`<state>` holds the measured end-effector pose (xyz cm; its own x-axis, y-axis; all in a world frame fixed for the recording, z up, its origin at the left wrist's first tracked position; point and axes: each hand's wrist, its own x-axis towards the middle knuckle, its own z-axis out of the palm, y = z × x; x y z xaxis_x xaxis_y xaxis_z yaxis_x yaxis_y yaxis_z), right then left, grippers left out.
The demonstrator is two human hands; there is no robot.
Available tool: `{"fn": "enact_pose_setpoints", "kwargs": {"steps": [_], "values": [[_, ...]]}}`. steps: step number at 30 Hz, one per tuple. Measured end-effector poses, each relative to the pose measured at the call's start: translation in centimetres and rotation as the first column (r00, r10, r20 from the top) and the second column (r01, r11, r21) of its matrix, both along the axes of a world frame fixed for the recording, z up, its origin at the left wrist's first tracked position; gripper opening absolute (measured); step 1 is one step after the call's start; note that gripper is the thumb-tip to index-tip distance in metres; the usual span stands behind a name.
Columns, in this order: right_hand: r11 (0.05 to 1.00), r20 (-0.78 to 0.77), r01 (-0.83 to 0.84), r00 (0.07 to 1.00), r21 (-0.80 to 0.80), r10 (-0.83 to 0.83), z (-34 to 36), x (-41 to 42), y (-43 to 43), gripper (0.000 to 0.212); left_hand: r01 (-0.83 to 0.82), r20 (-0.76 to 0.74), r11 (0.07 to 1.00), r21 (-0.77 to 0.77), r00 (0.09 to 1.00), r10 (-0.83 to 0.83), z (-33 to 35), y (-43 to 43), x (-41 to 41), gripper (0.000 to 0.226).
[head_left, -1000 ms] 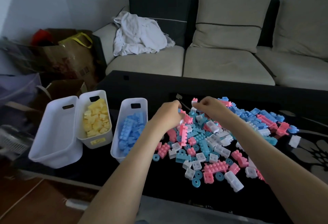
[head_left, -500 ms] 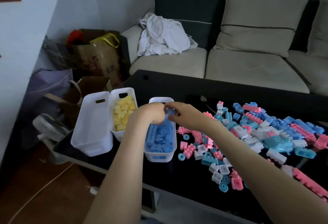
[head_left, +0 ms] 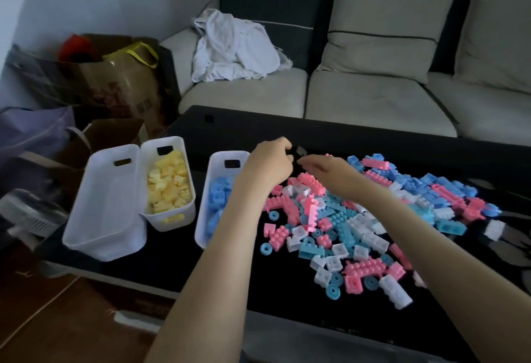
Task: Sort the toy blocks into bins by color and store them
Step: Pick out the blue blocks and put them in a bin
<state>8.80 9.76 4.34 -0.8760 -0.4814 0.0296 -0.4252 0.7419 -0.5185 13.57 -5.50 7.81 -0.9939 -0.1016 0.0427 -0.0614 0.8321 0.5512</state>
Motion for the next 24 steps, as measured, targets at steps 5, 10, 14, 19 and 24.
{"fn": "enact_pose_setpoints", "kwargs": {"steps": [5, 10, 14, 19, 24], "values": [[0.952, -0.047, 0.280, 0.960, 0.121, -0.277, -2.3, -3.1, 7.5, 0.039, 0.192, 0.092, 0.978, 0.078, 0.976, -0.199, -2.9, 5.9, -1.8, 0.048], [0.954, -0.036, 0.232, 0.973, 0.188, -0.230, -4.2, -4.3, 9.3, 0.041, 0.239, 0.179, 0.966, 0.097, 0.951, -0.253, -4.7, 8.4, -3.2, 0.053], [0.937, -0.064, 0.163, 0.987, 0.311, -0.150, -4.3, -5.7, 8.5, 0.035, 0.230, 0.159, 0.973, 0.039, 0.959, -0.233, -5.0, 8.8, -4.5, 0.050], [0.973, -0.011, 0.115, 0.993, 0.201, -0.115, -5.3, -6.3, 9.4, 0.029, 0.249, 0.138, 0.968, -0.023, 0.960, -0.244, -5.9, 9.3, -5.3, 0.040], [0.980, -0.007, 0.073, 0.997, 0.185, -0.073, -5.2, -6.4, 10.0, 0.028, 0.286, 0.108, 0.956, -0.071, 0.954, -0.278, -6.3, 10.3, -5.9, 0.033]]}}
